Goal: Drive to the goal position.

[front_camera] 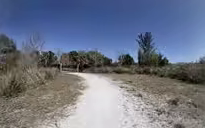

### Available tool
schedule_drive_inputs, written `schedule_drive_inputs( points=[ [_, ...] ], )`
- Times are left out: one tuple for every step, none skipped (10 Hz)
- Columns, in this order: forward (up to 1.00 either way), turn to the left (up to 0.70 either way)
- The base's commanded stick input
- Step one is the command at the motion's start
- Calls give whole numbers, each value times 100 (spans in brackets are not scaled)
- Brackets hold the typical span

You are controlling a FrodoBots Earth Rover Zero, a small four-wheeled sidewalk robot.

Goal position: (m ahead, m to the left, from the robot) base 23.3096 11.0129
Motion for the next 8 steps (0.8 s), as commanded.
schedule_drive_inputs(
  points=[
    [70, 0],
    [70, 0],
    [70, 0],
    [70, 0],
    [70, 0],
    [70, 0],
    [70, 0],
    [70, 0]
  ],
)
